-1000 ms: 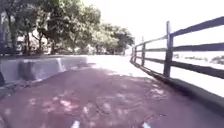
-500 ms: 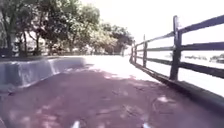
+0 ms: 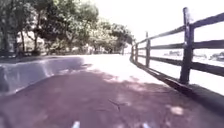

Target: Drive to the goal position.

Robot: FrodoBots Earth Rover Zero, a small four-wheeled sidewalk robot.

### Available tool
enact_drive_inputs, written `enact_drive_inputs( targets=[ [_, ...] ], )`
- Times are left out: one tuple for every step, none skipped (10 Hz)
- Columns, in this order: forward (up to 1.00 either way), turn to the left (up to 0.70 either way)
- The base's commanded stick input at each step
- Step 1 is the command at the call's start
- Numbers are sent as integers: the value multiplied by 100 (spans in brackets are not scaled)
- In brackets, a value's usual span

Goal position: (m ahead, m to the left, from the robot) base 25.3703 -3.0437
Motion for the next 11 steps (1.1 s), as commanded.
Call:
enact_drive_inputs(
  targets=[
    [70, 0],
    [70, 0],
    [70, 0],
    [70, 0],
    [70, 0],
    [70, 0],
    [70, 0],
    [70, 0],
    [70, 0],
    [70, 0],
    [70, 0]
  ],
)
